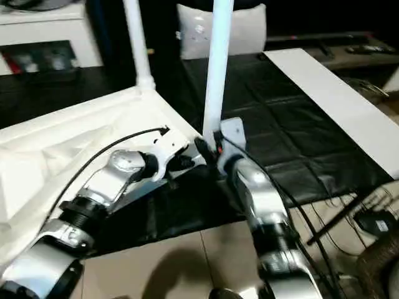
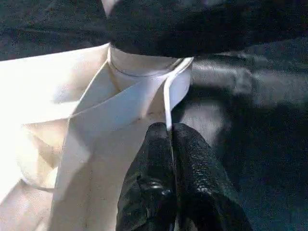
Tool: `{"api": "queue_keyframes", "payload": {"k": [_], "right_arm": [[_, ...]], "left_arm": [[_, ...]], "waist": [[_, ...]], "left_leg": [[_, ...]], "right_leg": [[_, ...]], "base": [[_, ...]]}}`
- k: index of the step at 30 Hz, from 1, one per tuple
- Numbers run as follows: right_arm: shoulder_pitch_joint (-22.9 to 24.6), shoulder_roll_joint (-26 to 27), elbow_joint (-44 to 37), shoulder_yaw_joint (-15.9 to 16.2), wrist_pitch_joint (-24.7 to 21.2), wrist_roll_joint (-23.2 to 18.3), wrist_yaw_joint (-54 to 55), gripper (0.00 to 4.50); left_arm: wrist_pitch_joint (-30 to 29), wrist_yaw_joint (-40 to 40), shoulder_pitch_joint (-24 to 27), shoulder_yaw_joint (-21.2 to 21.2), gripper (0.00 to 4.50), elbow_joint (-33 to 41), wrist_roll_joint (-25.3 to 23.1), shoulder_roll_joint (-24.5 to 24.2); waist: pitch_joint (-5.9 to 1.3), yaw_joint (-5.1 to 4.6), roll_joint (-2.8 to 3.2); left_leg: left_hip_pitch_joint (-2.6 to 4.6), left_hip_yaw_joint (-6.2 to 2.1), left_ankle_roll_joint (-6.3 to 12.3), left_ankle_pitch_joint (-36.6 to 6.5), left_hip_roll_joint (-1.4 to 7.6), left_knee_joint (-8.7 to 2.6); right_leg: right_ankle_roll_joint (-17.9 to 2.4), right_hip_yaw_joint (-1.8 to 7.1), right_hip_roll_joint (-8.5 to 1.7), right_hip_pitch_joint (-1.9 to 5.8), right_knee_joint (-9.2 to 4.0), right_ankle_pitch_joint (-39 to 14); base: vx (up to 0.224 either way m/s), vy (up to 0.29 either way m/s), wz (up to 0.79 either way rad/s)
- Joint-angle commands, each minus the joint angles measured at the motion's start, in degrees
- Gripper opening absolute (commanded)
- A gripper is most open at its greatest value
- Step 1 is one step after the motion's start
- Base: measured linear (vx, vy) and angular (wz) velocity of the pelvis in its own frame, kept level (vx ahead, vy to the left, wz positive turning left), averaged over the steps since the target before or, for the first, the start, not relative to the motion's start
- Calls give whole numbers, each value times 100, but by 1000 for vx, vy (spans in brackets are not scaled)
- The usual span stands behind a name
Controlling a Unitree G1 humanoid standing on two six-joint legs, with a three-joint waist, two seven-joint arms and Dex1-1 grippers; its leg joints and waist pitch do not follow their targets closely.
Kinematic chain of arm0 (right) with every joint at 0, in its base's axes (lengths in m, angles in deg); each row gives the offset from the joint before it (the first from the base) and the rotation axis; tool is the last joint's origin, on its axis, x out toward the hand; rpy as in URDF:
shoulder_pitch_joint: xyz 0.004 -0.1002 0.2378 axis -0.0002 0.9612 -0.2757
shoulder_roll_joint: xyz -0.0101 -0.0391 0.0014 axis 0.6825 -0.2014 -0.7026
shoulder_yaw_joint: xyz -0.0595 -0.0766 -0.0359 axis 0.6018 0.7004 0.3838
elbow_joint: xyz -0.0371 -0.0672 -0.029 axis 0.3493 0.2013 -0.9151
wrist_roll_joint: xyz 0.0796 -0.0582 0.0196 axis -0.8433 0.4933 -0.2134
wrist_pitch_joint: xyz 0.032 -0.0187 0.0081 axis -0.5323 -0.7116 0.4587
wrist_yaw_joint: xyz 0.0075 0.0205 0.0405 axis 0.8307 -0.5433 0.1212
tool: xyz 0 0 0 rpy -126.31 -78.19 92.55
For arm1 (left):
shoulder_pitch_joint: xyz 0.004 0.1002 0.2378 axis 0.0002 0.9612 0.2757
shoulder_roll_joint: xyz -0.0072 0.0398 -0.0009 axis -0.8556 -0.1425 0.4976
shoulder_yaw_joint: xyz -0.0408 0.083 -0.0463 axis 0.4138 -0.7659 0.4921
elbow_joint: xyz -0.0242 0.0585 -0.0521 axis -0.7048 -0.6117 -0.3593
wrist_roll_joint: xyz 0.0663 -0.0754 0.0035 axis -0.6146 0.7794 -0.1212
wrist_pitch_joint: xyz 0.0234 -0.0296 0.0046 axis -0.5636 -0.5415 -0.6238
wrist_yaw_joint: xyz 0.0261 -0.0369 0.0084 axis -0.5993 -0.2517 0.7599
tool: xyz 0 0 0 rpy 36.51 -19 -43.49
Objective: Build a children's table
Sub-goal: Rotate leg to tighten
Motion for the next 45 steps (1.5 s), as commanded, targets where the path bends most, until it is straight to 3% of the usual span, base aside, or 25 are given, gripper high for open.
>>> {"api": "queue_keyframes", "payload": {"k": [1,5,8,11,12,14,15,17,20,23,25,26,28,29,32,34,35,38,39,40,41,42,43,44,45], "right_arm": [[308,-266,-410,93,72,-55,-454,370],[717,-770,-800,73,5,-393,-1267,408],[891,-1152,-897,-225,-42,-564,-1511,438],[992,-1318,-922,-352,85,-535,-1478,448],[1037,-1357,-963,-388,99,-515,-1442,448],[1100,-1364,-1078,-436,-56,-568,-1407,448],[1218,-1310,-1325,-443,-286,-717,-1419,450],[1318,-1274,-1494,-392,-359,-745,-1351,450],[1450,-1181,-1711,-349,-505,-801,-1247,450],[1568,-1084,-1952,-318,-606,-873,-1189,450],[1658,-1000,-2229,-267,-922,-903,-1052,450],[1715,-967,-2458,-168,-1181,-904,-968,450],[1772,-932,-2646,-62,-1344,-888,-899,450],[1797,-915,-2709,-26,-1372,-874,-870,450],[2037,-824,-3048,224,-1228,-824,-934,450],[2117,-851,-3092,355,-1078,-779,-1034,450],[2161,-828,-3091,428,-1016,-795,-1063,450],[2151,-797,-3084,481,-1017,-820,-1083,450],[2136,-795,-3075,523,-1007,-816,-1105,450],[2113,-787,-3050,555,-988,-833,-1150,450],[2091,-777,-3029,574,-974,-848,-1178,450],[2046,-780,-2988,603,-980,-871,-1217,450],[2039,-784,-2980,610,-972,-871,-1229,450],[2020,-794,-2958,628,-949,-870,-1263,450],[1975,-797,-2893,644,-895,-866,-1274,450]], "left_arm": [[577,-288,-285,-42,0,-85,-123,-251],[1288,-595,-481,-197,0,-468,-223,-506],[2055,-848,-643,-314,0,-717,-264,-594],[2326,-602,-781,-290,0,-1030,-334,-559],[2373,-465,-827,-243,0,-1146,-340,-527],[2303,-431,-855,-143,0,-1238,-246,-472],[2198,-612,-814,-24,27,-1176,-40,-428],[2175,-824,-733,65,27,-1059,128,-418],[2251,-886,-624,209,64,-909,330,-443],[2119,-947,-483,375,76,-678,550,-492],[1836,-855,-207,565,76,-220,741,-565],[1407,-604,112,767,76,290,851,-591],[984,-230,482,985,76,847,929,-561],[846,-109,637,1075,76,1072,990,-530],[185,782,1767,1639,76,2715,1360,-153],[5,1056,2220,1731,76,3333,1286,-44],[35,1330,2728,1752,76,3920,1003,33],[-39,1615,3048,1864,76,4249,915,191],[-143,1833,3174,1961,76,4403,922,301],[-178,1991,3282,2014,76,4496,838,344],[-198,2082,3360,2024,76,4557,760,339],[-328,2186,3496,1970,76,4731,693,274],[-338,2196,3507,1963,76,4743,682,266],[-365,2225,3537,1946,76,4775,650,242],[-591,2324,3603,1943,76,4948,706,253]], "waist": [[-464,49,-34],[-448,102,-17],[-459,128,-32],[-472,161,-34],[-471,174,-13],[-483,236,-46],[-490,248,-56],[-502,270,-82],[-510,289,-70],[-465,277,-100],[-442,264,-9],[-437,248,-31],[-414,179,-18],[-405,153,38],[-382,99,21],[-387,50,37],[-375,-11,-17],[-313,-62,46],[-287,-113,13],[-209,-142,-4],[-204,144,306],[-172,22,104],[-200,88,21],[-101,8,-241],[7,-165,-170]], "left_leg": [[-7,114,509,-743,-60,-345],[10,110,433,-1101,-99,-358],[-7,89,402,-1100,-85,-350],[-8,96,390,-1036,-80,-338],[4,102,396,-1019,-78,-334],[-23,100,412,-906,-75,-334],[-23,103,436,-844,-82,-330],[-35,101,485,-722,-72,-331],[-42,91,496,-574,-40,-337],[-24,111,438,-840,-49,-357],[-9,100,364,-965,-44,-369],[-25,95,334,-973,-31,-382],[10,118,270,-1224,-87,-359],[15,108,215,-1342,-88,-355],[39,113,201,-1533,-106,-340],[74,81,221,-1707,-20,-372],[89,52,265,-1926,-19,-397],[158,30,288,-2267,-22,-411],[234,2,227,-2689,-25,-404],[47,-213,200,-3367,-17,-553],[-415,-368,138,-4628,224,-1039],[-464,-451,269,-4864,172,-1033],[-290,-276,453,-4457,-104,-845],[180,-148,313,-3702,-383,-66],[489,-170,355,-1621,-624,1396]], "right_leg": [[-552,296,-176,522,-416,-1965],[-220,266,-142,512,-529,-2484],[-191,265,-152,508,-516,-2510],[-294,275,-160,494,-491,-2418],[-293,280,-156,480,-497,-2403],[-338,283,-164,506,-452,-2258],[-355,289,-161,515,-448,-2207],[-418,301,-175,516,-415,-2069],[-562,321,-199,523,-363,-1819],[-522,307,-195,508,-410,-2130],[-434,298,-197,504,-441,-2386],[-412,300,-199,524,-447,-2408],[-157,244,-162,474,-547,-2911],[-47,214,-161,473,-585,-3102],[138,141,-129,425,-682,-3380],[70,122,-155,432,-678,-3309],[166,84,-128,447,-745,-3335],[287,27,-100,406,-829,-3509],[424,-65,-93,433,-892,-3830],[586,-359,-150,706,-822,-4110],[248,87,-35,1167,464,-3134],[131,331,-27,1143,708,-2421],[67,541,-5,1072,779,-3599],[210,341,-283,491,-277,-5984],[-224,180,-886,200,-992,-7838]], "base": [[0,0,0],[0,0,0],[0,0,0],[0,0,0],[0,0,0],[0,0,0],[0,0,0],[0,0,0],[0,0,0],[0,0,0],[0,0,0],[0,0,0],[0,0,0],[0,0,0],[0,0,0],[0,0,0],[0,0,0],[0,0,0],[0,0,0],[-50,-12,21],[-50,-12,21],[-47,-45,48],[85,-53,70],[85,-53,70],[210,-15,69]]}}
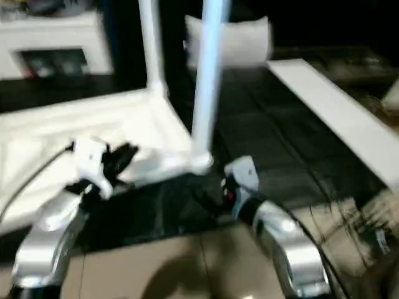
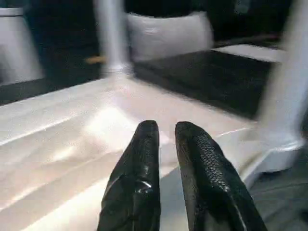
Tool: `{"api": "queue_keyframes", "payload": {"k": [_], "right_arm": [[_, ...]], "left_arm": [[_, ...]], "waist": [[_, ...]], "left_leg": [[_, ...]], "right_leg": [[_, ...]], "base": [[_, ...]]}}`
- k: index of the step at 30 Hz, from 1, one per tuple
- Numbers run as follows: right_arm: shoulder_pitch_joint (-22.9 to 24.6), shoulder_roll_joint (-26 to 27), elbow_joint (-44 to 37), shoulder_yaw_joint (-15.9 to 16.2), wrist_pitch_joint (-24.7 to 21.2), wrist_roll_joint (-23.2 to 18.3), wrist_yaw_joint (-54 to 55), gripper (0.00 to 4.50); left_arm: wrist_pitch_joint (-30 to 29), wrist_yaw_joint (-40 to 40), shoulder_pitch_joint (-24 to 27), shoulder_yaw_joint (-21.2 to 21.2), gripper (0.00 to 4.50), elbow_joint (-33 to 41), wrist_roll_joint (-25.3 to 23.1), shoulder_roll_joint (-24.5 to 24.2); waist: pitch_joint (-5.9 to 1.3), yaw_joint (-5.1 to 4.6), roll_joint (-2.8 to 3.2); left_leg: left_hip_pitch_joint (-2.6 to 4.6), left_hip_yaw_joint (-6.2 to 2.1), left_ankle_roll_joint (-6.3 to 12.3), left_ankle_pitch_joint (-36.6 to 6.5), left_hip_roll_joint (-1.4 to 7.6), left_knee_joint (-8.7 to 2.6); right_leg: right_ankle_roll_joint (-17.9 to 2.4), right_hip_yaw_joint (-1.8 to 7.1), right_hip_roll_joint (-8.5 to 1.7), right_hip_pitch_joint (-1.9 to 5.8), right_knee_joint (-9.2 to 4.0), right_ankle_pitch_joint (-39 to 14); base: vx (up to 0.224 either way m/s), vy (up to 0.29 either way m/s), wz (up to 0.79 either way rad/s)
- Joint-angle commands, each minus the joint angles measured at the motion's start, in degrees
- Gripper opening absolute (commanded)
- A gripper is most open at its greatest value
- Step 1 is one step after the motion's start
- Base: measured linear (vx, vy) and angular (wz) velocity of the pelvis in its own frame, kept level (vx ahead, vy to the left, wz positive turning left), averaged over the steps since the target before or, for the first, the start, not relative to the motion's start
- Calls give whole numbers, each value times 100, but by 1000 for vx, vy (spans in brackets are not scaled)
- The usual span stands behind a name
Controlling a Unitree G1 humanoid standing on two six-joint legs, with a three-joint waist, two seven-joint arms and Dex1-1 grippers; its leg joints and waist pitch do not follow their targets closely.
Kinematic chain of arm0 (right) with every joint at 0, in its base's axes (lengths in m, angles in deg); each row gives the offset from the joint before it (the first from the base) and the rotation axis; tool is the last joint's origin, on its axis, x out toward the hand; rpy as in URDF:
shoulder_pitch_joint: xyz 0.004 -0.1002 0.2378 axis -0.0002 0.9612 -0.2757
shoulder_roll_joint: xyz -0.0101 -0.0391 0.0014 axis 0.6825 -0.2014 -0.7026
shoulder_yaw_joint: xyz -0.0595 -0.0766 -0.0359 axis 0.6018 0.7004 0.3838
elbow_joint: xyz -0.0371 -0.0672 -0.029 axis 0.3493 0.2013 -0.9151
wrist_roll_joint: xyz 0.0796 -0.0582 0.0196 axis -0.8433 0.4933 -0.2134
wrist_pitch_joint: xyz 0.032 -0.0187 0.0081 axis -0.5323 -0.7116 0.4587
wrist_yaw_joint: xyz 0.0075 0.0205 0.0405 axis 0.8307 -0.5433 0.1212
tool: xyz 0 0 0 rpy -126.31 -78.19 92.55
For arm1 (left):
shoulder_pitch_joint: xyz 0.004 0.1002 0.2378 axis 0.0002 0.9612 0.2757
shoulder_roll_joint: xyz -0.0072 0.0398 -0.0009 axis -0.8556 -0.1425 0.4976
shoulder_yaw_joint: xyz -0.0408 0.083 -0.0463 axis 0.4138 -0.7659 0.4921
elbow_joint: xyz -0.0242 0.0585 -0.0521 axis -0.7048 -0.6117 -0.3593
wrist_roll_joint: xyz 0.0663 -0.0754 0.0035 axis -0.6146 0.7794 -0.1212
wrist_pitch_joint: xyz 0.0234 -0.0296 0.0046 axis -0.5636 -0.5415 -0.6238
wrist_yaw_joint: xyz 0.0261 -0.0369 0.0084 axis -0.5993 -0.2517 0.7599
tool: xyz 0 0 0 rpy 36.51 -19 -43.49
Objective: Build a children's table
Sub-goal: Rotate leg to tighten, then rotate table base
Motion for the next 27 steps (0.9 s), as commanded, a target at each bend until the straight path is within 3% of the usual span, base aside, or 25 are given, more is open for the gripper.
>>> {"api": "queue_keyframes", "payload": {"k": [1,2,3,4,5,6,7,8,9,10,11,12,13,14,15,16,17,18,19,20,21,22,23,25,27], "right_arm": [[-89,19,24,20,92,-20,-41,450],[-122,-4,72,45,152,-27,-69,450],[-134,-20,87,61,173,-25,-101,450],[-135,-25,89,65,182,-20,-106,450],[-140,-66,116,73,276,13,-152,450],[-141,-70,125,63,293,11,-157,450],[-140,-78,115,26,302,-18,-168,450],[-140,-79,110,10,301,-33,-171,450],[-135,-81,91,-7,284,-56,-177,450],[-128,-87,73,-13,277,-72,-189,450],[-113,-94,56,-2,293,-83,-197,450],[-85,-94,37,16,318,-96,-208,450],[-59,-94,37,37,377,-100,-219,450],[-50,-85,44,38,397,-111,-231,450],[-53,-82,66,42,441,-102,-231,450],[-62,-80,93,42,485,-90,-227,450],[-62,-80,93,42,485,-90,-227,450],[-105,-77,132,47,527,-78,-223,450],[-136,-76,153,53,540,-74,-221,450],[-161,-73,169,57,545,-73,-220,450],[-194,-62,182,57,535,-78,-216,450],[-238,-44,201,54,514,-79,-205,450],[-295,-22,243,50,504,-55,-156,450],[-447,48,380,36,449,-24,-38,450],[-811,150,720,108,262,155,199,450]], "left_arm": [[-246,127,-10,-34,76,192,-45,-35],[-418,206,37,-61,76,348,-31,-28],[-459,224,48,-74,76,392,-60,-27],[-463,224,50,-77,76,397,-62,-27],[-505,224,70,-133,76,444,-107,-39],[-526,229,78,-155,76,456,-125,-51],[-541,156,106,-209,76,494,-61,-84],[-546,125,118,-229,76,510,-32,-97],[-567,60,135,-262,76,525,6,-128],[-581,-4,153,-283,76,535,48,-153],[-591,-84,182,-296,76,565,110,-191],[-653,-229,225,-268,94,625,295,-227],[-774,-465,276,-255,94,725,532,-325],[-814,-629,301,-257,94,774,633,-427],[-861,-810,304,-265,94,814,706,-559],[-925,-1036,294,-267,94,861,805,-718],[-925,-1036,294,-267,94,861,805,-718],[-1049,-1312,245,-256,94,885,910,-964],[-1113,-1487,232,-269,94,900,975,-1113],[-1154,-1607,225,-279,94,908,1015,-1221],[-1167,-1696,213,-282,94,906,1021,-1320],[-1209,-1781,191,-272,94,895,1017,-1427],[-1279,-1904,167,-288,94,879,1053,-1569],[-1332,-2204,109,-382,94,824,1121,-1908],[-1512,-2574,2,-531,94,700,1198,-2328]], "waist": [[-112,-106,48],[-126,-80,133],[-169,-58,194],[-184,-194,333],[-188,-243,483],[-230,-394,513],[-336,-596,591],[-197,-522,459],[-207,-535,386],[-311,-460,209],[-477,-332,-81],[-568,-189,-99],[-651,-56,-188],[-648,162,-169],[-606,162,-135],[-602,194,107],[-607,160,323],[-629,30,400],[-549,34,352],[-436,55,285],[-437,78,251],[-399,111,224],[-330,99,203],[-302,78,185],[-306,24,211]], "left_leg": [[310,147,275,-1330,-457,766],[220,101,368,-2195,-35,400],[339,124,416,-2362,-47,125],[40,-173,482,-2732,34,-671],[-18,-285,455,-2970,9,-840],[304,-589,621,-3112,-45,-1078],[1066,-846,979,-2786,316,-1080],[892,-890,1339,-2237,431,-1173],[864,-846,1547,-1749,431,-1146],[870,-629,1827,-150,202,-892],[360,-298,1619,1102,-370,-500],[261,-163,1457,1583,-650,-241],[-288,-335,1183,1680,-420,-72],[-383,-320,701,1230,-243,-138],[-392,-334,556,1102,-182,-270],[-349,-244,321,1684,-144,-541],[62,-292,152,3322,-48,-489],[503,-480,-4,4803,-25,-444],[440,-371,-67,4585,-72,-488],[227,-235,-176,3135,-196,-609],[163,-217,-191,2454,-213,-645],[98,-200,-202,1022,-164,-766],[73,-189,-99,-191,-130,-894],[105,-142,124,-1132,-103,-993],[51,-146,198,-1153,-69,-1038]], "right_leg": [[-397,138,-802,-238,-1650,-7037],[-86,-138,-1064,425,-1497,-6401],[-200,-189,-939,498,-1427,-5728],[-349,-321,-313,715,-959,-4018],[-302,-350,-122,822,-777,-3455],[-334,-283,115,674,-604,-2271],[-432,34,214,80,-283,-1153],[-307,263,188,-95,25,-402],[-294,365,119,-203,4,-6],[-440,608,-81,-388,-221,832],[-383,1040,-331,129,-566,1793],[-829,1316,-431,352,-452,2720],[-1444,1708,-841,880,-288,5640],[-1772,1730,-702,884,-227,7818],[-1858,1626,-547,838,-220,7995],[-1863,1328,-32,698,-130,7126],[-1641,1002,383,220,-12,5125],[-1248,884,358,-204,-135,3004],[-1067,885,307,-213,-335,2282],[-956,917,211,13,-491,1506],[-914,969,157,135,-512,1342],[-960,1024,38,232,-606,754],[-1035,1067,-19,262,-689,-64],[-1053,1128,-84,244,-810,-1387],[-1072,1119,-90,227,-823,-1588]], "base": [[124,16,26],[200,60,58],[81,69,83],[119,80,114],[43,36,81],[131,51,62],[180,56,44],[180,56,44],[179,17,17],[177,-20,6],[177,-20,6],[141,-17,11],[103,14,25],[103,14,25],[43,-12,19],[0,0,0],[0,0,0],[0,0,0],[0,0,0],[0,0,0],[-77,4,3],[-159,-10,7],[-132,-18,4],[-110,-50,4],[-87,-59,-2]]}}
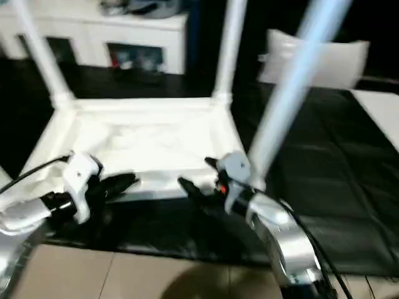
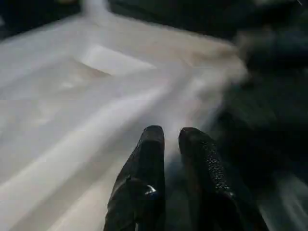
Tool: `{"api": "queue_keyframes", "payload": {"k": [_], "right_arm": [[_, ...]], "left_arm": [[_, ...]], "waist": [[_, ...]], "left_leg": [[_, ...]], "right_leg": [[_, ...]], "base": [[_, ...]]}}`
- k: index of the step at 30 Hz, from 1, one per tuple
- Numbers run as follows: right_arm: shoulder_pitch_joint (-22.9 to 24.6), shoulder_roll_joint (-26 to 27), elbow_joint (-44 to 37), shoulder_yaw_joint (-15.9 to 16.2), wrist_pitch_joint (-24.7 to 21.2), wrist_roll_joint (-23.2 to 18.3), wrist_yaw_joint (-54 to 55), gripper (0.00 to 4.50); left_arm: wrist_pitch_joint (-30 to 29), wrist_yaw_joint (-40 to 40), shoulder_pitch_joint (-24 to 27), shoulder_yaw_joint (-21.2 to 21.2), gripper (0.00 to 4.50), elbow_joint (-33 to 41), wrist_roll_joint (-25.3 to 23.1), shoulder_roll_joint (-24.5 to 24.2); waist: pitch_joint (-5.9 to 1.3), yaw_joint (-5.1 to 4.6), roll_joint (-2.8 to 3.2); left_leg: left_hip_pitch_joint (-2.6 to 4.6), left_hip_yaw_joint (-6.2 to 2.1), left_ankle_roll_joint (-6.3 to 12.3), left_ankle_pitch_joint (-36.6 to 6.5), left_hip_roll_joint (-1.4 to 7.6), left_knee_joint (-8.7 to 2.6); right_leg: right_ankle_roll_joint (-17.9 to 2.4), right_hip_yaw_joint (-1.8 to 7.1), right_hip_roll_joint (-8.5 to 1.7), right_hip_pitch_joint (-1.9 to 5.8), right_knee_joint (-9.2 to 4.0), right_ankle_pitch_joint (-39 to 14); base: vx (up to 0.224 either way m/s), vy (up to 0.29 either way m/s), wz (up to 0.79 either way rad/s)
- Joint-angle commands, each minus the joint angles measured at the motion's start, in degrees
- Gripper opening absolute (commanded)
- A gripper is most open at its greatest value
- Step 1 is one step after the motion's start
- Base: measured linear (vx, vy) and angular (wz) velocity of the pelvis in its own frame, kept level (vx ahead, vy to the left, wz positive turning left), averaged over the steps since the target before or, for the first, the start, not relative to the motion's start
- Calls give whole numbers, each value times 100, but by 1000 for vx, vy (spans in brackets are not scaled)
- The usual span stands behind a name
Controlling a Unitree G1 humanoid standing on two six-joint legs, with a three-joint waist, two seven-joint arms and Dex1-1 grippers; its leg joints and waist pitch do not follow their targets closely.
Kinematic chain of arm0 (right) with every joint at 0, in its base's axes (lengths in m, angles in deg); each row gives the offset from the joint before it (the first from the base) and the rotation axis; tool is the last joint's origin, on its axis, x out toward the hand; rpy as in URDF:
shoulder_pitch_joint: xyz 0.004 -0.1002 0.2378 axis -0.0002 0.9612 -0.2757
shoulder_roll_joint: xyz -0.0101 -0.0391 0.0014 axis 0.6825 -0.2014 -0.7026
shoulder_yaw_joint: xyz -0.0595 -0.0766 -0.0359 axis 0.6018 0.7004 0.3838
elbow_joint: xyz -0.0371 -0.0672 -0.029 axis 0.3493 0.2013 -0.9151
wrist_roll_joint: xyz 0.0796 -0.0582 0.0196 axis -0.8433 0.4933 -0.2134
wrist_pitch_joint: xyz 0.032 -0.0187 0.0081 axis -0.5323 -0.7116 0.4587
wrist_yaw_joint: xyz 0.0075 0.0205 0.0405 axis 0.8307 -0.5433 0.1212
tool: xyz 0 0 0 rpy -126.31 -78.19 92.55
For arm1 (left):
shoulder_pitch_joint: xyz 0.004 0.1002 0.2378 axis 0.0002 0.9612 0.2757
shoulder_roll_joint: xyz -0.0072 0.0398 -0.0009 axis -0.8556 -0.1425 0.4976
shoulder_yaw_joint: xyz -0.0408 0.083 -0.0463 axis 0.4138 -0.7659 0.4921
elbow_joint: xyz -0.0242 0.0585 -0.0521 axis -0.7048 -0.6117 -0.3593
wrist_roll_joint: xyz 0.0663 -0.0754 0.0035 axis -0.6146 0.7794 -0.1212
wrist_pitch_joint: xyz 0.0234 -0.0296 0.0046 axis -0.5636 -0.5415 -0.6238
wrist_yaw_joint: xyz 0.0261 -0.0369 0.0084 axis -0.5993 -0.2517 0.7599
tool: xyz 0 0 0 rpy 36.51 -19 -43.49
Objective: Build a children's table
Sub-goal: Rotate table base
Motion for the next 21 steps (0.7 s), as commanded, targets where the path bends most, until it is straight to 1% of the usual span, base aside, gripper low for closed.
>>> {"api": "queue_keyframes", "payload": {"k": [1,2,3,4,5,6,7,8,9,10,11,12,13,14,15,17,18,19,20,21], "right_arm": [[-332,84,263,-5,-192,166,210,450],[-432,119,355,5,-220,202,273,450],[-556,164,461,12,-281,218,342,450],[-599,179,498,16,-303,227,367,450],[-802,248,685,39,-365,275,472,450],[-802,248,685,39,-365,275,472,450],[-835,261,720,44,-364,281,485,450],[-900,305,794,39,-395,268,522,450],[-977,368,896,23,-471,251,595,450],[-1018,402,953,13,-512,245,638,450],[-1077,482,1048,-34,-511,261,769,450],[-1115,538,1111,-69,-502,276,858,450],[-1143,618,1161,-141,-534,258,984,450],[-1205,778,1276,-307,-563,254,1326,450],[-1222,828,1309,-362,-575,251,1437,450],[-1278,976,1468,-582,-640,225,1812,450],[-1310,976,1637,-710,-580,343,2148,450],[-1315,971,1676,-743,-567,366,2221,450],[-1326,950,1775,-825,-531,428,2401,450],[-1343,949,1853,-937,-471,457,2598,450]], "left_arm": [[-234,-275,-153,-80,94,-97,114,-202],[-349,-337,-168,-84,94,-118,149,-271],[-460,-431,-151,-111,94,-132,156,-393],[-494,-464,-140,-121,94,-132,156,-437],[-697,-667,-25,-153,94,-52,222,-664],[-697,-667,-25,-153,94,-52,222,-664],[-753,-715,9,-154,94,-14,256,-708],[-891,-800,82,-192,94,68,325,-834],[-989,-854,142,-268,94,108,346,-986],[-1024,-874,170,-307,94,118,339,-1056],[-1088,-823,193,-339,94,95,296,-1092],[-1131,-780,206,-355,94,77,265,-1106],[-1141,-714,220,-365,94,45,208,-1105],[-1137,-556,241,-377,94,-32,64,-1097],[-1133,-506,248,-380,94,-55,16,-1094],[-1183,-228,248,-333,94,-163,-131,-1032],[-1151,-41,238,-347,94,-295,-302,-1038],[-1141,6,235,-352,94,-333,-348,-1042],[-1112,121,226,-372,94,-432,-464,-1060],[-1070,214,203,-351,94,-486,-472,-1044]], "waist": [[-193,-5,71],[-188,-11,75],[-185,-19,90],[-181,-13,88],[-200,4,87],[-223,-2,87],[-244,8,102],[-260,11,113],[-263,4,122],[-274,4,133],[-272,-1,127],[-270,0,135],[-271,3,123],[-266,-3,119],[-265,-8,111],[-256,-7,122],[-254,-10,122],[-258,-9,121],[-251,-7,124],[-255,11,119]], "left_leg": [[-104,-84,79,-853,411,-621],[-97,-66,82,-843,416,-610],[-104,-23,87,-841,410,-602],[-128,-18,91,-834,413,-606],[-123,6,85,-720,422,-591],[-135,13,82,-601,417,-580],[-185,41,98,-336,434,-574],[-190,48,92,-200,441,-568],[-204,63,86,-89,449,-568],[-213,68,69,-41,448,-565],[-211,77,51,9,452,-560],[-217,80,40,0,453,-562],[-215,89,20,-47,456,-562],[-225,96,-3,-39,466,-572],[-231,90,-25,-47,469,-580],[-218,103,-104,-153,460,-583],[-210,108,-118,-186,459,-589],[-211,111,-155,-172,457,-589],[-209,120,-159,-215,450,-591],[-203,125,-167,-233,450,-591]], "right_leg": [[-1112,285,-473,233,-518,-1688],[-1146,283,-459,205,-522,-1680],[-1223,278,-438,177,-528,-1706],[-1207,277,-437,188,-531,-1776],[-1203,277,-426,167,-518,-1737],[-1238,271,-419,166,-486,-1602],[-1270,257,-401,186,-462,-1239],[-1310,252,-399,190,-435,-995],[-1398,232,-370,169,-401,-649],[-1443,219,-358,174,-376,-427],[-1500,214,-350,158,-362,-247],[-1517,212,-354,165,-367,-221],[-1530,209,-349,168,-372,-217],[-1527,214,-354,165,-368,-178],[-1520,211,-359,172,-365,-204],[-1439,213,-350,159,-385,-384],[-1422,214,-346,152,-390,-433],[-1392,215,-347,151,-393,-459],[-1354,217,-343,140,-406,-515],[-1311,222,-350,140,-411,-575]], "base": [[-70,-65,3],[-70,-65,3],[-51,-63,5],[-31,-53,4],[-31,-53,4],[0,0,0],[0,0,0],[0,0,0],[0,0,0],[0,0,0],[0,0,0],[0,0,0],[0,0,0],[0,0,0],[0,0,0],[0,0,0],[0,0,0],[0,0,0],[0,0,0],[0,0,0]]}}
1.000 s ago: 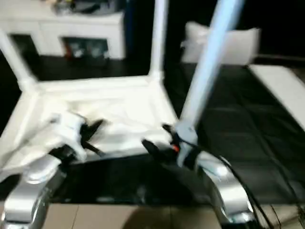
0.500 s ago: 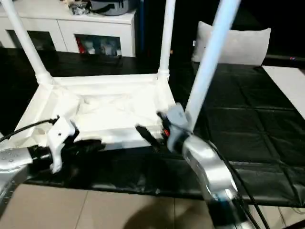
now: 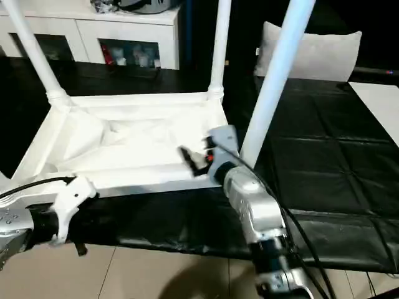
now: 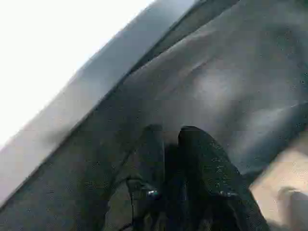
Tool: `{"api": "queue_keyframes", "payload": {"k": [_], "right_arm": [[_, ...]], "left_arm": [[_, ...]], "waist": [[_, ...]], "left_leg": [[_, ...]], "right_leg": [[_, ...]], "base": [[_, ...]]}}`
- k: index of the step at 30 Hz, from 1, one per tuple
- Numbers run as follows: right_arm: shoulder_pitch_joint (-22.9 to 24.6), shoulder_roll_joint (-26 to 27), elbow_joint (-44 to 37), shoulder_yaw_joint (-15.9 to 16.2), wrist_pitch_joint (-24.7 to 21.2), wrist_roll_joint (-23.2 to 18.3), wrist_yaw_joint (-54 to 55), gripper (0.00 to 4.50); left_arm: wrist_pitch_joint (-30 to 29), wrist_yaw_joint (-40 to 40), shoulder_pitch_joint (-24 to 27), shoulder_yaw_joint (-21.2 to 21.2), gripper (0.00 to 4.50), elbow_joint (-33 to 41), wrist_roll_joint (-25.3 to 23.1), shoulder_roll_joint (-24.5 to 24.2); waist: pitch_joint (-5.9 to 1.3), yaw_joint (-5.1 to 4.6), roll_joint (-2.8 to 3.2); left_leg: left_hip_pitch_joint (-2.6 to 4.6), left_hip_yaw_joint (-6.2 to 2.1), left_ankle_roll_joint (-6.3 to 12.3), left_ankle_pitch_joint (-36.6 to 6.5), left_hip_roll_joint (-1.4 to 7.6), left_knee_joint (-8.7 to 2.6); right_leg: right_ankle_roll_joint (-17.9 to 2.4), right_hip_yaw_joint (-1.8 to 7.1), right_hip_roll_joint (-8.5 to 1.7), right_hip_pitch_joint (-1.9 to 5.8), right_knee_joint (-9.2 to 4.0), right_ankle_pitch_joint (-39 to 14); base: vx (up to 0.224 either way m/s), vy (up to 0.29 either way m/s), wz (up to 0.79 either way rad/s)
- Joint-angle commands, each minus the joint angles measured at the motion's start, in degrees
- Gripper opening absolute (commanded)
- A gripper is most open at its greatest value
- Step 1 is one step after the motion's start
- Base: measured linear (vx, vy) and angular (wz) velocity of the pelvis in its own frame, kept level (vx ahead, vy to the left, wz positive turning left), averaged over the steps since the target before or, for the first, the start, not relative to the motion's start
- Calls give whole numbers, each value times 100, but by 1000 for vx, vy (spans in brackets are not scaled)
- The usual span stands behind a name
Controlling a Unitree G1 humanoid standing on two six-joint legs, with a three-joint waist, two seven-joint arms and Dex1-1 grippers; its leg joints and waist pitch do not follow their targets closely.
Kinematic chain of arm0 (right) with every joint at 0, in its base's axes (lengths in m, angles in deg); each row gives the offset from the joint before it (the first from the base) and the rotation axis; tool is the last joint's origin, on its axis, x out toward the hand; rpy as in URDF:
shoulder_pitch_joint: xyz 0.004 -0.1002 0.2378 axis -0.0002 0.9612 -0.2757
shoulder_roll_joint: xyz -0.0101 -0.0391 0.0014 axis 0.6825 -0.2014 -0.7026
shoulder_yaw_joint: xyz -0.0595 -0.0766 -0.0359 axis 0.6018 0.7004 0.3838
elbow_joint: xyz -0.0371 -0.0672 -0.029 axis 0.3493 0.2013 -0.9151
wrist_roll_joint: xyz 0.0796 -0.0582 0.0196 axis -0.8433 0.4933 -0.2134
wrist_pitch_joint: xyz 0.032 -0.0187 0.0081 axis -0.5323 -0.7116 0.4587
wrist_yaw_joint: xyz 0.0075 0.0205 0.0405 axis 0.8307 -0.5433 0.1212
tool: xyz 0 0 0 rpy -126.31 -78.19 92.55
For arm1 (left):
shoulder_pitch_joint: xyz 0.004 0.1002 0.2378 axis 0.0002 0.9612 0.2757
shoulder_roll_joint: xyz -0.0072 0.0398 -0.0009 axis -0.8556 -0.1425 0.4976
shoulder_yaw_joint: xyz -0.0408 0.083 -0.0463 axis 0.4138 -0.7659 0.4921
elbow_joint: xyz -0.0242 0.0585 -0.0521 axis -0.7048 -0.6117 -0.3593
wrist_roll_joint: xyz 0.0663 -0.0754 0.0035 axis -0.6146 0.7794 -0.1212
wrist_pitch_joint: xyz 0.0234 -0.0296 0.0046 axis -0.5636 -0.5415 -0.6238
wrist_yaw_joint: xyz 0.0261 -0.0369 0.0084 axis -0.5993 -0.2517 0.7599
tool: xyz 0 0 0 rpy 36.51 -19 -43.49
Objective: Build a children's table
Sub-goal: Rotate table base
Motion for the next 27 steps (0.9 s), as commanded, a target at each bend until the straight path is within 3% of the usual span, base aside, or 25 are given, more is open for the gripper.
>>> {"api": "queue_keyframes", "payload": {"k": [1,4,5,10,12,15,17,19,20,21,22,23,24,25,27], "right_arm": [[-16,-65,176,-383,81,129,449,450],[-40,-143,300,-689,179,56,697,450],[-58,-206,346,-761,227,64,726,450],[-214,-686,643,-1030,477,144,770,450],[-370,-1105,972,-1173,665,202,746,450],[-594,-1671,1449,-1366,902,287,698,450],[-720,-1966,1759,-1424,1092,339,671,450],[-810,-2212,1994,-1442,1225,387,666,450],[-887,-2377,2186,-1443,1341,415,694,450],[-892,-2385,2197,-1442,1349,417,697,450],[-913,-2422,2242,-1436,1387,423,701,450],[-905,-2440,2144,-1393,1434,387,528,450],[-846,-2381,1964,-1318,1472,292,264,450],[-757,-2284,1768,-1256,1489,204,7,450],[-595,-2171,1476,-1146,1466,87,-357,450]], "left_arm": [[78,195,-56,38,94,-104,-113,9],[255,486,-243,197,94,-274,-109,226],[271,541,-307,211,94,-335,-104,291],[367,671,-487,37,94,-592,-193,477],[542,858,-687,-50,94,-846,-276,695],[774,1174,-1019,-121,94,-1223,-357,1087],[1046,1358,-1242,-216,94,-1547,-467,1339],[1430,1565,-1469,-284,94,-1852,-571,1565],[1689,1718,-1638,-296,94,-2040,-592,1765],[1699,1725,-1646,-294,94,-2047,-590,1776],[1744,1768,-1684,-272,94,-2073,-570,1845],[1728,1823,-1665,-154,94,-1931,-415,2024],[1713,1735,-1542,-119,94,-1727,-311,2040],[1770,1625,-1385,-106,115,-1547,-250,1981],[1744,1408,-1162,-43,115,-1308,-58,1917]], "waist": [[-283,0,86],[-289,50,81],[-291,67,76],[-298,105,54],[-303,122,27],[-320,190,7],[-341,232,-65],[-340,240,-77],[-351,251,-68],[-366,244,-84],[-385,262,-56],[-400,233,-79],[-402,233,-41],[-396,199,-61],[-391,118,-65]], "left_leg": [[-58,2,-78,-381,286,-525],[-36,25,-83,-365,292,-527],[-64,23,-79,-295,289,-531],[-49,55,-6,-270,275,-513],[-50,75,48,-300,269,-501],[-24,117,117,-175,261,-474],[-99,121,247,36,253,-455],[-142,113,319,142,250,-444],[-108,124,353,112,246,-427],[-121,128,369,159,241,-417],[-138,114,389,280,251,-410],[-208,112,482,578,251,-377],[-202,113,518,599,247,-361],[-255,109,604,580,260,-368],[-244,120,709,485,287,-369]], "right_leg": [[-1211,273,-409,276,-448,-626],[-1208,261,-391,259,-433,-424],[-1213,258,-398,283,-413,-304],[-1212,253,-399,275,-424,-264],[-1194,247,-406,281,-446,-437],[-1291,246,-390,262,-441,-182],[-1262,238,-396,317,-426,-6],[-1209,238,-421,346,-438,-79],[-1238,228,-415,323,-455,-138],[-1267,228,-407,340,-442,-59],[-1291,228,-424,357,-408,105],[-1331,211,-416,382,-361,582],[-1359,209,-410,365,-352,659],[-1399,207,-439,405,-344,725],[-1456,197,-432,376,-357,654]], "base": [[0,0,0],[0,0,0],[0,0,0],[0,0,0],[0,0,0],[0,0,0],[0,0,0],[0,0,0],[0,0,0],[0,0,0],[0,0,0],[0,0,0],[0,0,0],[0,0,0],[0,0,0]]}}
